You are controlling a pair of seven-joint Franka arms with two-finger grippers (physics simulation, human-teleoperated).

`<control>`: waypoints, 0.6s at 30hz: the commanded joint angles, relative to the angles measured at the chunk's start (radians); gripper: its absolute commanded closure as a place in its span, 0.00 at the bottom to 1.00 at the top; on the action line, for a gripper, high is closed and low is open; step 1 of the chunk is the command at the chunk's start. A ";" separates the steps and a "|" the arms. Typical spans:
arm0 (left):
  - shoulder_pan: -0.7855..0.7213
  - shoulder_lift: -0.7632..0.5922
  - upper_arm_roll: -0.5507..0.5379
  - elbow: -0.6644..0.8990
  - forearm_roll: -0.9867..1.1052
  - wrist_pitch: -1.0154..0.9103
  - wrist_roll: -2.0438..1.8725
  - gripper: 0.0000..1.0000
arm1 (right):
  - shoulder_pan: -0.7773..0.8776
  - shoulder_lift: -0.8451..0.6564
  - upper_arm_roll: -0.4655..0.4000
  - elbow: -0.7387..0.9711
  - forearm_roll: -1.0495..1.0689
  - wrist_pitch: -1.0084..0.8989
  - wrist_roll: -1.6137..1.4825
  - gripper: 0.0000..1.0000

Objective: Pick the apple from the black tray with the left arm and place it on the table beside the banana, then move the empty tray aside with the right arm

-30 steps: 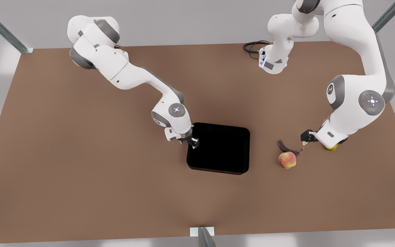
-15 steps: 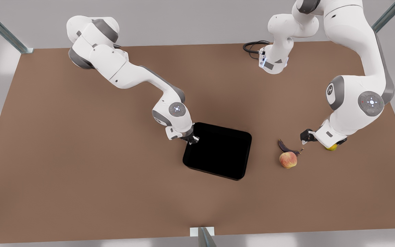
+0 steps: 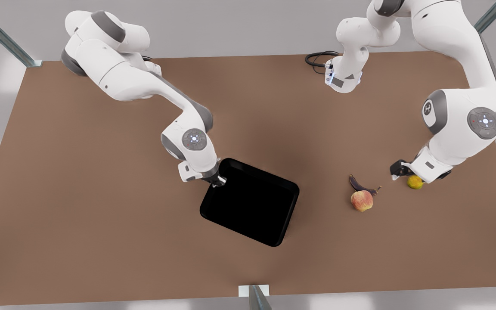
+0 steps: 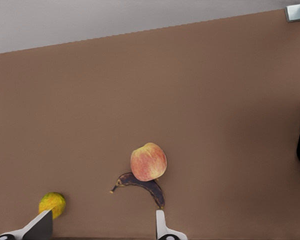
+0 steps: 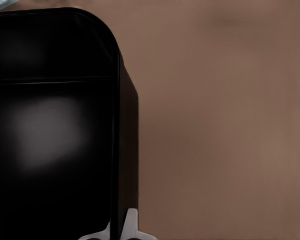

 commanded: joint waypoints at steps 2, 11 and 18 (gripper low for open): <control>-0.016 0.007 -0.005 0.004 0.003 -0.037 -0.015 0.00 | 0.017 -0.075 -0.150 0.038 0.163 -0.208 -0.726 0.95; -0.019 -0.012 -0.022 0.045 -0.003 -0.046 -0.003 0.00 | 0.031 -0.181 -0.545 0.080 0.433 -0.317 -1.434 0.95; -0.017 -0.013 -0.022 0.053 -0.001 -0.049 -0.003 0.00 | 0.042 -0.171 -0.779 0.096 0.507 -0.313 -1.817 0.96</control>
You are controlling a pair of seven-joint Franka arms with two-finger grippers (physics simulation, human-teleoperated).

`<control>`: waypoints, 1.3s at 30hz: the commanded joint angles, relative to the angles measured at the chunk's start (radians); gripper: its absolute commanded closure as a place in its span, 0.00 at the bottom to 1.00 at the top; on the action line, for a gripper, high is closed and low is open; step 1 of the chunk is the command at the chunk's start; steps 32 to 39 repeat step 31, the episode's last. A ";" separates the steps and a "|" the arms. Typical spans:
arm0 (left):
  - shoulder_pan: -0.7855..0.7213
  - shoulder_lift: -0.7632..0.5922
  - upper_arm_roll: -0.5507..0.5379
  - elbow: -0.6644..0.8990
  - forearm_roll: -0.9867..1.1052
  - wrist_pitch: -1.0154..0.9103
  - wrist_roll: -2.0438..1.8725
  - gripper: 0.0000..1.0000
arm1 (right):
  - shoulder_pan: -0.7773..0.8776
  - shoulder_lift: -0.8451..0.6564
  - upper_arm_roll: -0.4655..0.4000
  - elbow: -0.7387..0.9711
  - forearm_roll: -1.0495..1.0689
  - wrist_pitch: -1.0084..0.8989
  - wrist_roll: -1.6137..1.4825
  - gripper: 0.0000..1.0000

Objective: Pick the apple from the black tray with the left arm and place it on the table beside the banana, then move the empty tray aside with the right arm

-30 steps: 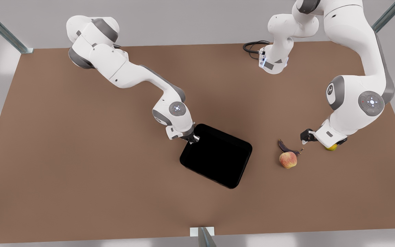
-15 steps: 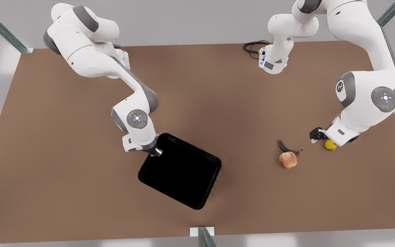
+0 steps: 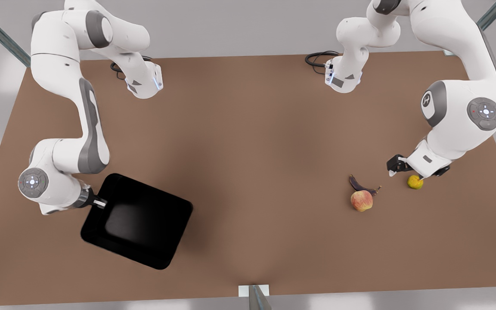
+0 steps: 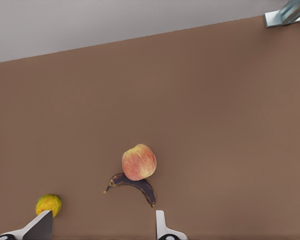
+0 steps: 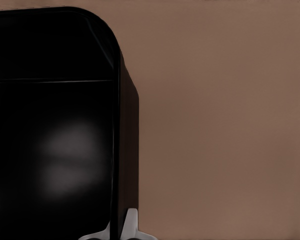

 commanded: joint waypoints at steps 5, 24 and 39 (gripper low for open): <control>0.000 -0.002 0.001 0.001 0.004 -0.005 0.000 0.00 | 0.001 0.120 -0.125 0.094 0.096 -0.024 -1.047 0.96; 0.003 0.001 0.002 -0.002 0.006 -0.008 -0.010 0.00 | 0.004 0.028 -0.081 0.105 0.211 0.101 -0.780 0.00; -0.020 0.015 -0.002 0.038 0.032 -0.010 0.006 0.00 | 0.041 -0.050 -0.099 0.229 0.037 -0.037 -0.551 0.00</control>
